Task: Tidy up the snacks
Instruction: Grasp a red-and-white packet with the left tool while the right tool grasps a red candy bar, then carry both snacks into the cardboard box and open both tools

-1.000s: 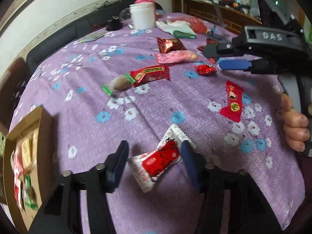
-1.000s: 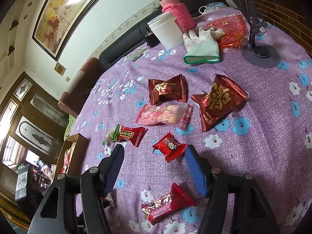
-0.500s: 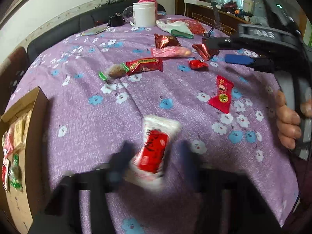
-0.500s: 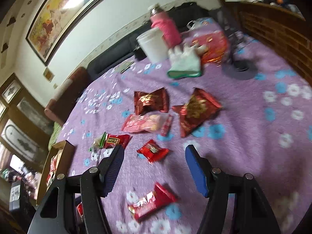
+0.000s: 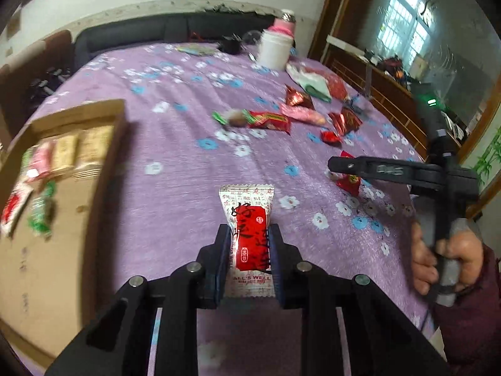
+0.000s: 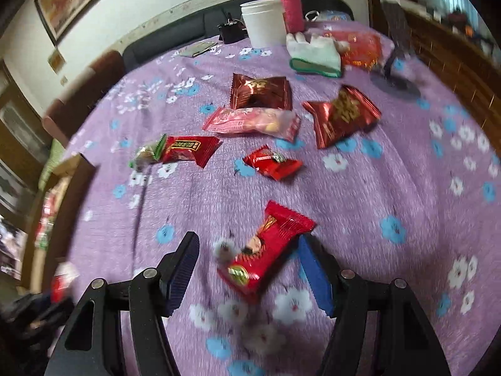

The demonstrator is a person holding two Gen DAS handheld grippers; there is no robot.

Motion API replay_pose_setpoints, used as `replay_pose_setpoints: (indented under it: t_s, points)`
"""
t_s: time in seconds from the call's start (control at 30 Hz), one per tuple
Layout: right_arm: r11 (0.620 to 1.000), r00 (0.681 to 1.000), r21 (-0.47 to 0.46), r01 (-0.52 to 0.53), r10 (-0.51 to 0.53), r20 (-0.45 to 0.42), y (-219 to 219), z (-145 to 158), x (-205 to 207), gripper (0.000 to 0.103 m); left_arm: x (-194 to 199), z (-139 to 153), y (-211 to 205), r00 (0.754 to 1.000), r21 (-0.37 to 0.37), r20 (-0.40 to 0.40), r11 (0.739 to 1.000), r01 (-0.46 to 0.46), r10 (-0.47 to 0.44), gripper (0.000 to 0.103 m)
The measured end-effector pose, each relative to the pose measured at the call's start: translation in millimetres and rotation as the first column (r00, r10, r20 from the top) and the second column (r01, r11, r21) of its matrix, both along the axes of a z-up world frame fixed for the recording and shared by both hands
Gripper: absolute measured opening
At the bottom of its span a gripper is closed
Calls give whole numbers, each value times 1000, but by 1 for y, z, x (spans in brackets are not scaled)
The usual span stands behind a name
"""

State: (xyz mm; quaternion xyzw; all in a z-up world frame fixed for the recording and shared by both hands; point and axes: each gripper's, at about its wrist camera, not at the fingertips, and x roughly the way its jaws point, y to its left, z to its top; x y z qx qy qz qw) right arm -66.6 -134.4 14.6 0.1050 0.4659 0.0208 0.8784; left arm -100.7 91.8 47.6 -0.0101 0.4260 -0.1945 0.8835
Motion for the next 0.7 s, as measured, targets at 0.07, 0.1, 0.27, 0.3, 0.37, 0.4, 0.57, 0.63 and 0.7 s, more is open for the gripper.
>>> replay_pose_setpoints:
  t_s: [0.07, 0.1, 0.27, 0.3, 0.37, 0.4, 0.57, 0.63, 0.7]
  points:
    - [996, 1000, -92, 19, -18, 10, 7, -2, 2, 39, -6, 6, 13, 999, -5, 14, 1000, -30, 30, 23]
    - [990, 1000, -138, 22, -19, 19, 11, -2, -1, 20, -7, 7, 18, 999, -9, 17, 999, -42, 42, 23]
    - [997, 998, -79, 12, -7, 66, 2, 2, -17, 20, -15, 13, 57, 992, -48, 17, 991, -127, 128, 23]
    - [999, 997, -44, 6, -2, 81, -1, 6, -22, 20, -16, 14, 68, 989, -64, 14, 987, -149, 150, 23]
    - [1000, 994, -11, -1, 2, 106, -2, 14, -28, 20, -19, 16, 85, 983, -78, 11, 980, -184, 185, 23]
    - [1000, 993, 4, -14, 13, 117, 0, 19, -30, 20, -19, 17, 94, 979, -82, 12, 976, -202, 204, 23]
    - [992, 983, 53, -118, 109, 148, 31, 43, -29, 21, -19, 18, 142, 946, -80, 7, 943, -322, 324, 23]
    - [984, 975, 64, -169, 157, 158, 51, 51, -26, 21, -14, 17, 166, 923, -64, -4, 921, -384, 385, 23]
    - [967, 962, 88, -238, 222, 161, 79, 60, -20, 21, -9, 16, 183, 906, -34, -8, 905, -423, 423, 23]
